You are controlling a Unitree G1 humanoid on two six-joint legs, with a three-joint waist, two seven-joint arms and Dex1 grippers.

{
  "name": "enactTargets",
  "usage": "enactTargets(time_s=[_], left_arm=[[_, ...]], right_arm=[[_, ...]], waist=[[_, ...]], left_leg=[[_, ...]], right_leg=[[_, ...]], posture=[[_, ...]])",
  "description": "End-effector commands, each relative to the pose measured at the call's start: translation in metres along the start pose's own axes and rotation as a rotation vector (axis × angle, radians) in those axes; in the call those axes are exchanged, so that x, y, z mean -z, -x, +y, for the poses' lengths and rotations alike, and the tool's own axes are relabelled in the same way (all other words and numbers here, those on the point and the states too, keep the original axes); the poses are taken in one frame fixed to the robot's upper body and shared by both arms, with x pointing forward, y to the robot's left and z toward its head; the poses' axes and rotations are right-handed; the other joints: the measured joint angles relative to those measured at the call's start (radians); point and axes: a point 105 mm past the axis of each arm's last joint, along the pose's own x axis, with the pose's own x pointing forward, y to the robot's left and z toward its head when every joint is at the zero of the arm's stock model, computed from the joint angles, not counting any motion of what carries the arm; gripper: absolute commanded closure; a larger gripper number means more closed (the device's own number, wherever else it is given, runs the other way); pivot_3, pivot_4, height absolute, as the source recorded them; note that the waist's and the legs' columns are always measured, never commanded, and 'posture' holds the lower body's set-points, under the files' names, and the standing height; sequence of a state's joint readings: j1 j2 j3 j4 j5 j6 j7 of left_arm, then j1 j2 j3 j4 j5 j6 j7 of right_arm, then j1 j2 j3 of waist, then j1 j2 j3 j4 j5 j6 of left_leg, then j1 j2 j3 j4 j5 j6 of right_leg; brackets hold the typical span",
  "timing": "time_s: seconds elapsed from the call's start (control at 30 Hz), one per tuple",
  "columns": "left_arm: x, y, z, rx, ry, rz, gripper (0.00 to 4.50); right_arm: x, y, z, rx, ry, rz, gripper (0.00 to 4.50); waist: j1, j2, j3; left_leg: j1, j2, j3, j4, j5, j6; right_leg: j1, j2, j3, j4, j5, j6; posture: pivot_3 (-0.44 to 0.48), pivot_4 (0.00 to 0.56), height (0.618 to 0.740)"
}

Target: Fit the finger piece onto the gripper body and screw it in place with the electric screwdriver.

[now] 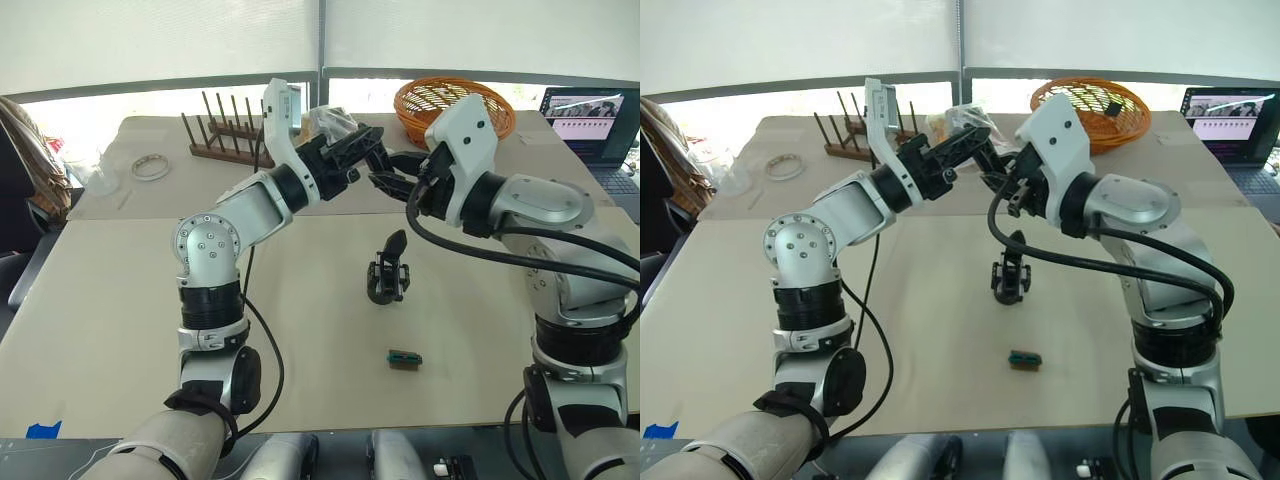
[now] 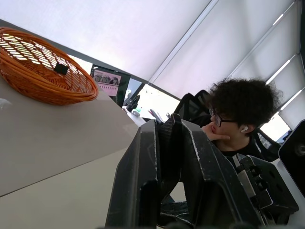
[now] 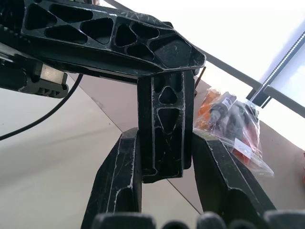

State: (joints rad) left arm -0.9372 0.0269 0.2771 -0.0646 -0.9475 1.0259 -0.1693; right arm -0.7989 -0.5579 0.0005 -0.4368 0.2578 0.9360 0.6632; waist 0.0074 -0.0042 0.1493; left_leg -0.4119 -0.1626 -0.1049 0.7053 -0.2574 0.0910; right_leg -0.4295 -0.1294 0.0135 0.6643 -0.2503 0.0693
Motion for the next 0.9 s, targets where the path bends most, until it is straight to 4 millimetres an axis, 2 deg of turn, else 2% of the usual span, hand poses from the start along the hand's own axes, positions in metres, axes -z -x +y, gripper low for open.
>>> enactTargets(time_s=[0.03,0.2,0.3,0.47,0.63,0.73,0.9], left_arm=[[-0.015,-0.004,-0.014,0.050,-0.031,-0.052,3.81],[-0.019,-0.005,-0.012,0.050,-0.015,-0.077,3.81],[-0.017,-0.005,-0.012,0.049,-0.018,-0.074,2.97],[-0.017,-0.006,-0.010,0.043,-0.022,-0.085,0.60],[-0.018,-0.006,-0.009,0.055,0.008,-0.094,0.57],[-0.014,-0.006,-0.012,0.067,0.005,-0.087,1.41],[-0.015,-0.008,-0.012,0.066,0.018,-0.088,3.81]], right_arm=[[-0.015,0.004,0.009,-0.035,0.031,-0.049,3.39],[-0.016,0.004,0.009,-0.030,0.027,-0.051,3.39],[-0.016,0.004,0.008,-0.028,0.026,-0.051,3.39],[-0.017,0.006,0.004,-0.014,0.029,-0.045,3.39],[-0.021,0.007,-0.003,0.015,0.031,-0.055,3.39],[-0.023,0.007,-0.002,0.009,0.034,-0.062,3.39],[-0.028,0.007,-0.004,0.024,0.041,-0.078,3.39]], waist=[[0.000,0.000,0.000],[0.001,0.000,0.000],[-0.001,0.000,0.000],[0.001,0.000,0.000],[0.001,0.000,0.000],[0.001,0.000,0.000],[0.002,0.000,0.000]], left_leg=[[0.000,0.000,0.000,0.000,0.000,0.000],[0.000,0.000,0.000,0.000,0.000,0.000],[0.000,0.000,0.000,0.000,0.000,0.000],[0.000,0.000,0.000,0.000,0.000,0.000],[0.000,0.000,0.000,0.000,0.000,0.000],[0.000,0.000,0.000,-0.001,0.000,0.000],[0.000,0.000,0.000,0.000,0.000,0.000]], right_leg=[[0.000,0.000,0.000,0.000,0.000,0.000],[0.000,0.000,0.000,0.000,0.000,0.000],[0.000,0.000,0.000,0.000,0.000,0.000],[0.000,0.000,0.000,0.000,0.000,0.000],[0.000,0.000,0.000,0.000,0.000,0.000],[0.000,0.000,0.000,0.000,0.000,0.000],[0.000,0.000,0.000,0.000,0.000,0.000]], posture=[[0.000,0.150,0.740],[0.000,0.150,0.740],[0.000,0.150,0.740],[0.000,0.150,0.740],[0.000,0.150,0.740],[0.000,0.150,0.740],[0.000,0.150,0.740]])
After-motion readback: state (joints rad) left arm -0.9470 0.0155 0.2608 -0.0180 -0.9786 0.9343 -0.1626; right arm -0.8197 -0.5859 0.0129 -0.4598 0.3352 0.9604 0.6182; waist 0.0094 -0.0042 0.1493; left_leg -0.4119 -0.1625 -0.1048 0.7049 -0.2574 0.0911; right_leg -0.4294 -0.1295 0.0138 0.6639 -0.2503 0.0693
